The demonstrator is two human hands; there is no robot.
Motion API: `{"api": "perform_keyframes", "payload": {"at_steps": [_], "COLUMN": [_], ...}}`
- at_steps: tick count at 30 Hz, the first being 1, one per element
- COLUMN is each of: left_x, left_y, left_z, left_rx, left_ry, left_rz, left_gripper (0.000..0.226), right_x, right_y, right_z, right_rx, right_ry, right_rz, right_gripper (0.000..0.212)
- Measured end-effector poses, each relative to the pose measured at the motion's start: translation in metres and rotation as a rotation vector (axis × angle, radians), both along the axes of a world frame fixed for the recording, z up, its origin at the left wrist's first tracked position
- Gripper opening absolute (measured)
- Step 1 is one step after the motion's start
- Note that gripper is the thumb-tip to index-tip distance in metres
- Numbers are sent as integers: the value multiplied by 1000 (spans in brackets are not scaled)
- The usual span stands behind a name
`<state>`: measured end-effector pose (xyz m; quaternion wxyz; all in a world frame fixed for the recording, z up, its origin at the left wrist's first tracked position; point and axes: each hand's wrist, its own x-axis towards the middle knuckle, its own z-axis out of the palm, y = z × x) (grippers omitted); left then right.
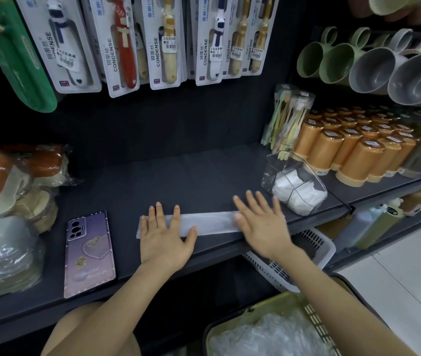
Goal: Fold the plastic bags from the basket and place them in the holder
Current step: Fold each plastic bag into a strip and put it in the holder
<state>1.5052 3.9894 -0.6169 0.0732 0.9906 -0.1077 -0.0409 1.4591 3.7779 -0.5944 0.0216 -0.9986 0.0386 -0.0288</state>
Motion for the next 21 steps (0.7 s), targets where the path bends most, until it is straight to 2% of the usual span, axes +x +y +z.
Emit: {"api": "perform_keyframes", "payload": {"at_steps": [5, 7, 10, 12, 13, 16, 18, 21], "left_x": [-1, 0, 0, 0, 0, 2, 5, 17], "left_y": [1, 2, 2, 2, 2, 3, 6, 12], "left_z": [0, 0, -1, -2, -2, -3, -2, 3], "left_rx": [-24, -23, -16, -14, -17, -22, -35, -105], "left_ry": [-2, -4, -9, -11, -11, -11, -3, 9], "left_rz": [-9, -13, -19, -23, -26, -46, -99, -187], "left_gripper": [72, 71, 70, 70, 70, 72, 82, 76], "right_x": [8, 7, -4, -7, -6, 3, 5, -4], "right_y": [52, 33, -3, -16, -18, -23, -26, -31], "right_z": [-13, -17, -18, -14, -10, 2, 10, 19], "right_rx": [36, 55, 44, 57, 70, 59, 24, 100], "right_ry": [103, 121, 108, 111, 73, -132, -77, 49], "right_rz": [188, 143, 41, 3, -22, -72, -114, -219], "right_gripper": [94, 97, 114, 115, 107, 61, 48, 35]}}
